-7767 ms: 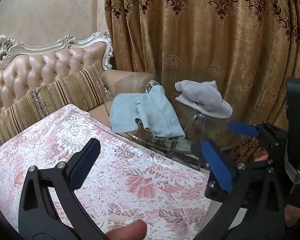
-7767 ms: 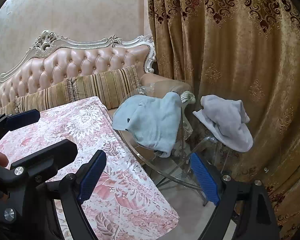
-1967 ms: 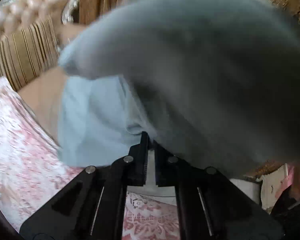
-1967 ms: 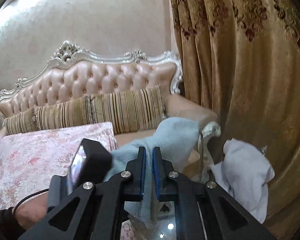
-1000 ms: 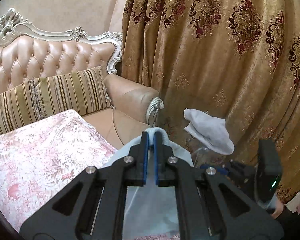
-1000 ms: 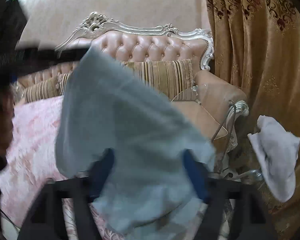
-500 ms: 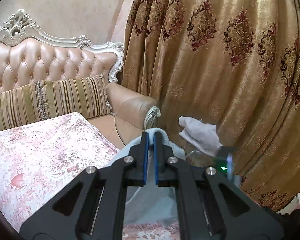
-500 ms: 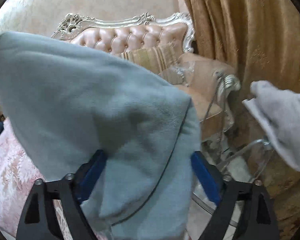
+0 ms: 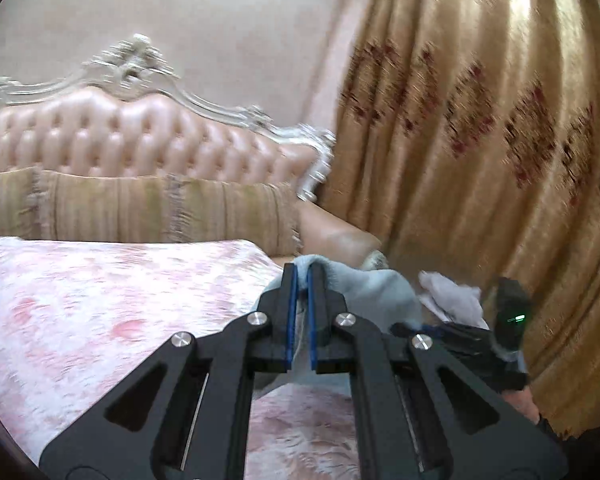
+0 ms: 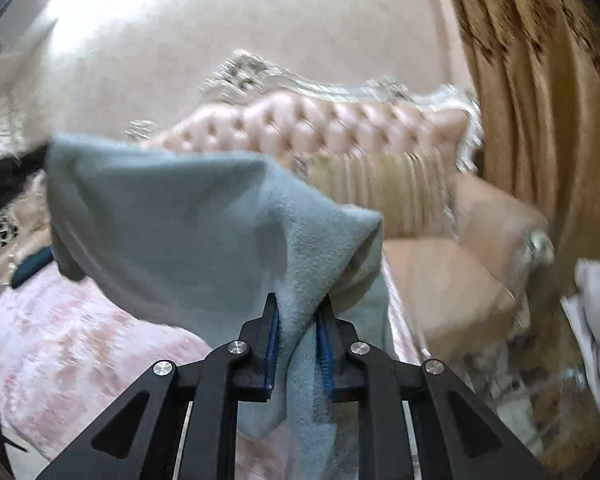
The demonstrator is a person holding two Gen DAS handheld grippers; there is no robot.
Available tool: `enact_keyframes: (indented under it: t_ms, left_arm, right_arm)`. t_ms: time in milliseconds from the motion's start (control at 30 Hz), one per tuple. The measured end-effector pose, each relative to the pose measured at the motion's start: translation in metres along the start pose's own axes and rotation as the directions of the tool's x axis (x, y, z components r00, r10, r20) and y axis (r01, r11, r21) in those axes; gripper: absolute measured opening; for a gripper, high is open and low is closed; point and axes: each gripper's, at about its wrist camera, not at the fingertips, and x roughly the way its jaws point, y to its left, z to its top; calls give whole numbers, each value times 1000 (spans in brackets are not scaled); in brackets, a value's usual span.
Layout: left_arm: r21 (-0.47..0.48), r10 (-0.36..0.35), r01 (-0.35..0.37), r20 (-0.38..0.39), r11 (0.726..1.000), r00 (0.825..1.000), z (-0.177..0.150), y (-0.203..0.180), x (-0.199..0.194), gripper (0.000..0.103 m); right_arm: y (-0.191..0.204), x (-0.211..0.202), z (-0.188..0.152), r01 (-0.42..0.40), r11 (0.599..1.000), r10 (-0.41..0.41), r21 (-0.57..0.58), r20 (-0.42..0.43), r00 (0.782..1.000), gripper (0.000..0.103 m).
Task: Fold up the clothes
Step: 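Lift the shirt with the right tool while the left tool grips it too, then carry the shirt over the bed and lower it onto the bedspread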
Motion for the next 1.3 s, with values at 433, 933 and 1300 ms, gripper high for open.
enact_keyframes:
  t_ms: [433,933,1300]
  left_arm:
    - [-141,431,-412,153,900,889,-18,98,-181,6]
    - [-334,669,-666,-125,667,732,-158,228,-248,28]
    - [-381,681,-653,-76,655,728,-184,260,-286,69]
  right_arm:
    - [208,39,40,-388,907,393,-163,-1,920,17]
    - [359,158,-85,-553,815,461,-171,-385,800,18]
    - [420,168,-95,-581,772,451,-255,-424,785,25]
